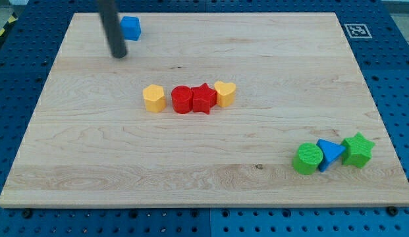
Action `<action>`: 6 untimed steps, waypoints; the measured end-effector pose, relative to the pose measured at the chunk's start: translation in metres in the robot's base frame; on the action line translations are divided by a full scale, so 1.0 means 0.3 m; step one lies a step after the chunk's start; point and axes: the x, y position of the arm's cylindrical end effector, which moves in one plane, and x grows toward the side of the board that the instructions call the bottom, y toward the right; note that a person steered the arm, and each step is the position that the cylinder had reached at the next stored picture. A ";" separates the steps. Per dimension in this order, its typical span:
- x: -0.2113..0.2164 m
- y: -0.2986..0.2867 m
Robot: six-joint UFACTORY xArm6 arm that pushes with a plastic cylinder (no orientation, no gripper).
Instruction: Point at the red circle
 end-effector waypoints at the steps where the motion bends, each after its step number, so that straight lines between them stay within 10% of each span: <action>1: 0.130 -0.122; 3: 0.513 0.130; 6: 0.422 0.535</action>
